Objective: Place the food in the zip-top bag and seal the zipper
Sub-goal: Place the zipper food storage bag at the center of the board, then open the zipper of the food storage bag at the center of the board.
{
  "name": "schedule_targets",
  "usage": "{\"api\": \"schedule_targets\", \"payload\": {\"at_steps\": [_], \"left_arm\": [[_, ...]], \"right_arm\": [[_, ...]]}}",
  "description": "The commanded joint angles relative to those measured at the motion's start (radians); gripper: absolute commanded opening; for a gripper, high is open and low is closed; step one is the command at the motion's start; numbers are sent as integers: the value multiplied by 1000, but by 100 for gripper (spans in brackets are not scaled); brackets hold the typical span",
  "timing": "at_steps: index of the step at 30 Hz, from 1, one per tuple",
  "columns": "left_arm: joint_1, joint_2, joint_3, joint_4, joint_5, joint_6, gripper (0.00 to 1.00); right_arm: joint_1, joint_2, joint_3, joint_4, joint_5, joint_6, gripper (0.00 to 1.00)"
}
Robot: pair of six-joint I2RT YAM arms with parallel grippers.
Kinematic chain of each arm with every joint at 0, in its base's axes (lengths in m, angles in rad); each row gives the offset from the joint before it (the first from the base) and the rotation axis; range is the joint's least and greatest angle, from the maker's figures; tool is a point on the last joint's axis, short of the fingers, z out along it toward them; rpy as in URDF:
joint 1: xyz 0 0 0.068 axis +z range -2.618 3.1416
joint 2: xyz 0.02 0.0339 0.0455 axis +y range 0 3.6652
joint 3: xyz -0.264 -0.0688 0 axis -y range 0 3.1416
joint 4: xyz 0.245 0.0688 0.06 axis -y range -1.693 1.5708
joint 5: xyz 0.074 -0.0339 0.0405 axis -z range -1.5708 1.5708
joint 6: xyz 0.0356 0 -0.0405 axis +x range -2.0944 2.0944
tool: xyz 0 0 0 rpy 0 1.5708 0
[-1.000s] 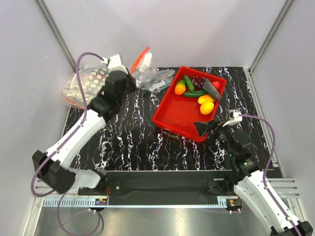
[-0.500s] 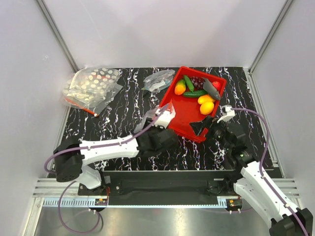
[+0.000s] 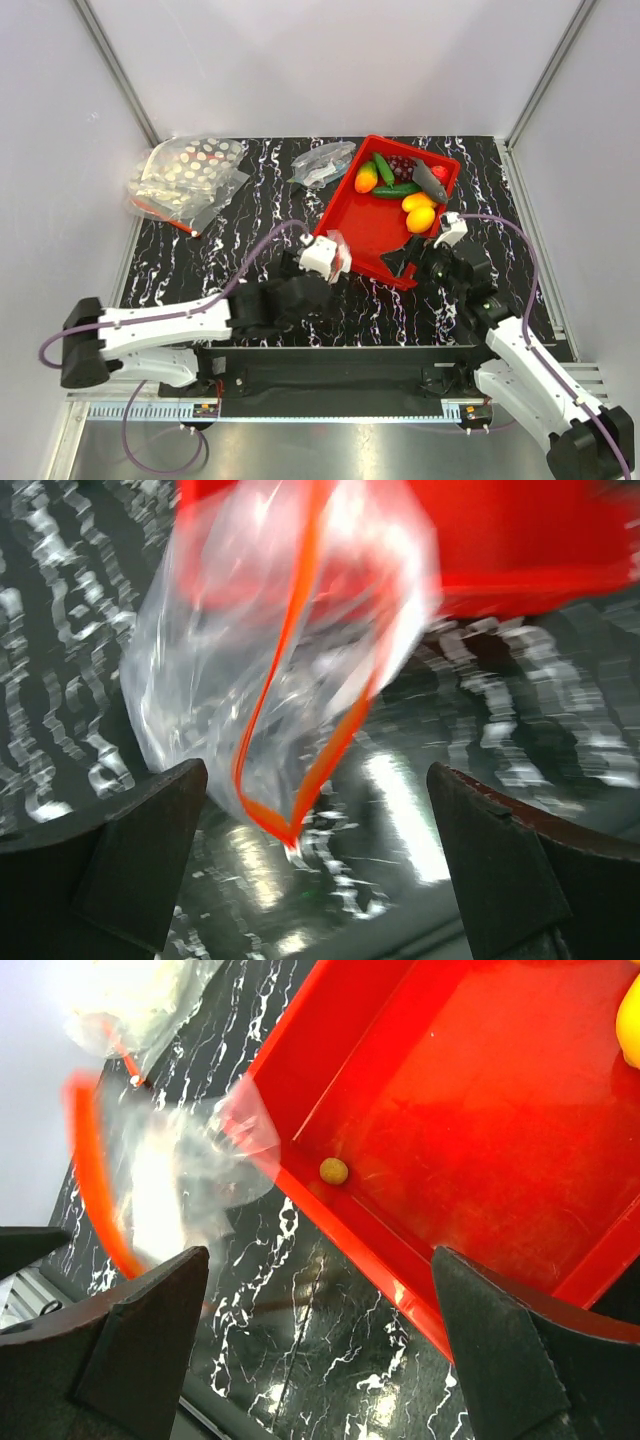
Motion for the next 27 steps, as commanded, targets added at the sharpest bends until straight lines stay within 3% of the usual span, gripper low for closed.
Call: {"api": "schedule_targets", "payload": {"at_steps": [1, 7, 11, 15, 17, 27], "left_arm": [[35, -120, 6, 103, 164, 40, 99], [117, -177, -28, 86, 268, 18, 98], [194, -200, -60, 69, 306, 12, 88], [197, -217, -88, 66, 352, 55, 73], [197, -196, -88, 49, 341, 66, 72], [237, -33, -108, 79, 288, -8, 70]], "right_arm": [[-4, 15, 52, 26, -43, -3, 100], [-4, 53, 49, 119, -201, 4, 94], [-4, 99, 57, 138, -261, 11, 89], [-2, 135, 59, 162, -356, 16, 79], [5, 144, 31, 238, -415, 43, 77], [162, 67, -118, 311, -306, 71, 76]]}}
